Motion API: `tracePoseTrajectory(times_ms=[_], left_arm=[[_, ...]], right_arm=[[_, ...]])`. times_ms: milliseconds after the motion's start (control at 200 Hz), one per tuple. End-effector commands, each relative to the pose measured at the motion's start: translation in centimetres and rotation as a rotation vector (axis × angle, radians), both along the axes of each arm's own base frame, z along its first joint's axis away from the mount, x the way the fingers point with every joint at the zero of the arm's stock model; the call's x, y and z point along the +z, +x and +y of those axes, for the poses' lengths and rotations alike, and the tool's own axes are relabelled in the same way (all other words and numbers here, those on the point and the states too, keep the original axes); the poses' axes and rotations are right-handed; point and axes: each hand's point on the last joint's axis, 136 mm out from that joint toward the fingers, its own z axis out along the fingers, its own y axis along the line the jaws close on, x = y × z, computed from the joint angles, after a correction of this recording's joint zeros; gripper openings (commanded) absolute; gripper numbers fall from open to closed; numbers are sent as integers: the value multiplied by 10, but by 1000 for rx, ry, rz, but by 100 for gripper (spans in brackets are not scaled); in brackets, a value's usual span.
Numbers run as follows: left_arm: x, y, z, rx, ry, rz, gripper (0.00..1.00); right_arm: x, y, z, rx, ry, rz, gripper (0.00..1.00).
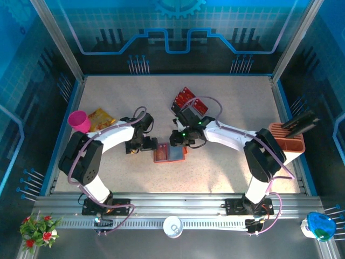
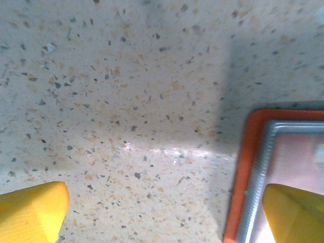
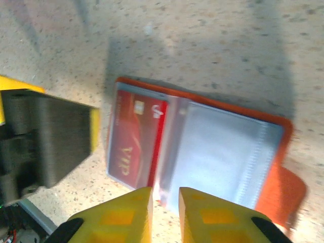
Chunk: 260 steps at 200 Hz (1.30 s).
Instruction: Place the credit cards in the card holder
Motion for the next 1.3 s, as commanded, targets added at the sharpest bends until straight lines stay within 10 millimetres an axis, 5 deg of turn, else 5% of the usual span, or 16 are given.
tracePoseTrajectory(times_ms=[0, 245, 485, 890, 1296], left_arm=[[27, 13, -12, 37, -78, -69, 99], [48, 16, -50, -31, -174, -116, 99], [37, 6, -81, -97, -190, -88, 99], [12, -4, -87, -129, -161, -44, 99], [-2, -6, -86, -152, -143, -27, 99]], right_arm=[[-2, -2, -22, -5, -40, -4, 23], [-12, 6, -32, 3, -58, 9, 17], [-26, 12, -23, 26, -54, 39, 11], [-41, 21, -12, 58, -64, 69, 9], [-74, 5, -4, 68, -44, 161, 6]])
